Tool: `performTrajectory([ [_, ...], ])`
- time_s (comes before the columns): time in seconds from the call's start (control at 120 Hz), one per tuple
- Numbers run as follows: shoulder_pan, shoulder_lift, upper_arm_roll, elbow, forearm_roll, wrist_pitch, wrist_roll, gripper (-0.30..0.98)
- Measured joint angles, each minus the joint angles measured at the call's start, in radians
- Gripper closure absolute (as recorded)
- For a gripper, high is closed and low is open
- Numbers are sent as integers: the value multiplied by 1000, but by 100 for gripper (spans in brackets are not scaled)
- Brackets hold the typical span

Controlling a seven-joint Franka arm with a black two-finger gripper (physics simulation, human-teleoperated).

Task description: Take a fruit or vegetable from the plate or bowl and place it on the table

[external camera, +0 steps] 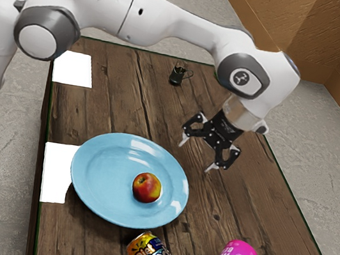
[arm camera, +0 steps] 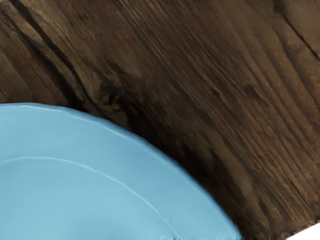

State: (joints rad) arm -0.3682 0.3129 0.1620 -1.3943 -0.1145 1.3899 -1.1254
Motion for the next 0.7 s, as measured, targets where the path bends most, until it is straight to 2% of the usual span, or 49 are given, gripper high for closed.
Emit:
performTrajectory([
  [0.092, -44, 9, -2, -12, 1, 32, 31, 0],
  [0.158, -68, -32, -3, -92, 6, 72, 53, 0],
  [0.3, -66, -74, -1, -162, 84, 142, 178, 0],
  [0.408, -76, -74, 0, -174, 116, 170, 286, 0],
  [0.575, -81, -75, 3, -177, 131, 193, 416, 0],
  [0.7, -85, -129, -18, -279, 128, 223, 484, 0],
])
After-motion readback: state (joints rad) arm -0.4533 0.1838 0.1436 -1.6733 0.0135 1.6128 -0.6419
